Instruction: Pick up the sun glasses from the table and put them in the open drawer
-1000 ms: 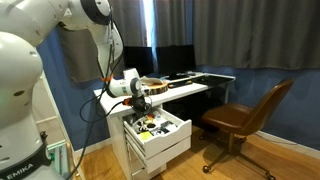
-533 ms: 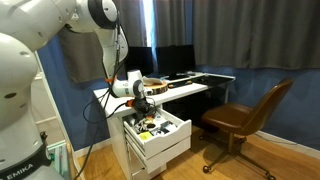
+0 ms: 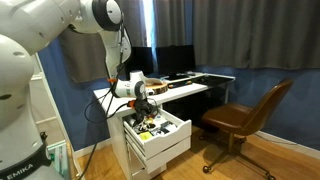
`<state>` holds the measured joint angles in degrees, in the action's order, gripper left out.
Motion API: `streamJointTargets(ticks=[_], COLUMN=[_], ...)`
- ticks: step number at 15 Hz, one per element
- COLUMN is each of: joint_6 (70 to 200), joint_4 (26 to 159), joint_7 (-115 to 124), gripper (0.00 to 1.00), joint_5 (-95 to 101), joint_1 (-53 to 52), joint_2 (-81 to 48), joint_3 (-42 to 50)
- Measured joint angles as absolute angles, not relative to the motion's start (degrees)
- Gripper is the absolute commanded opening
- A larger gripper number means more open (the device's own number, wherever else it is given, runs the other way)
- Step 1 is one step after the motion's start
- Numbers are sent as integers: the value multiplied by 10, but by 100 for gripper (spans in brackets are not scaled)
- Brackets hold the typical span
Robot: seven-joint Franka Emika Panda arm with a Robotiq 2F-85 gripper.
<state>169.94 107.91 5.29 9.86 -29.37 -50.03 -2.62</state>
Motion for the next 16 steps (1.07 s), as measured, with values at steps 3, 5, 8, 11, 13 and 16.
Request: streamJointTargets(ticks=[3, 5, 8, 11, 13, 16], joint_6=[1721, 1720, 1699, 1691, 1680, 1634], joint_4=[1094, 1115, 1163, 1225, 1264, 1308], joint_7=[73, 98, 141, 178, 213, 303], gripper=[97, 100, 100, 100, 100, 100], joint_5=[99, 99, 99, 99, 100, 134], joint_1=[-311, -338, -377, -398, -434, -543], joint_2=[-479, -456, -416, -373, -342, -294], joint_3=[3, 37, 75, 83, 109, 200])
